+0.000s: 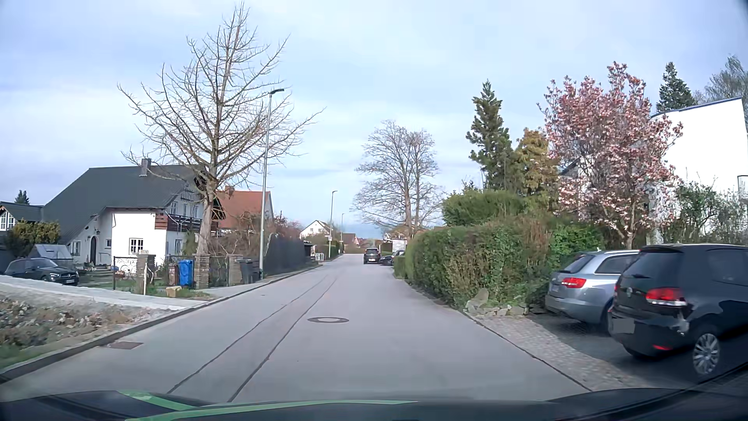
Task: Follow the waypoints while adhering to traffic rules and regulations
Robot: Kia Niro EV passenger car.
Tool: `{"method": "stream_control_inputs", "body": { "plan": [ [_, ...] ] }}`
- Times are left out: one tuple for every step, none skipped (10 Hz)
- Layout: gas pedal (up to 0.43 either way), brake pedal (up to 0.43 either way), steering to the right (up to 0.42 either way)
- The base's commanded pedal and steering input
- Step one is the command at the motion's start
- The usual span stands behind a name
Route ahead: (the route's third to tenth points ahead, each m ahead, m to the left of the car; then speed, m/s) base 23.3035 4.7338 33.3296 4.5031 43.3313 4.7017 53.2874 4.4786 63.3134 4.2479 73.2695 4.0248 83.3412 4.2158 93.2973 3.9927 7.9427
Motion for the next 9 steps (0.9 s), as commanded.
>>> {"method": "stream_control_inputs", "body": {
  "plan": [
    [0.079, 0.000, -0.004],
    [0.079, 0.000, -0.005],
    [0.079, 0.000, -0.009],
    [0.079, 0.000, -0.012],
    [0.079, 0.000, -0.015],
    [0.079, 0.000, -0.018],
    [0.079, 0.000, -0.019],
    [0.079, 0.000, -0.019],
    [0.079, 0.000, -0.019]
  ]
}}
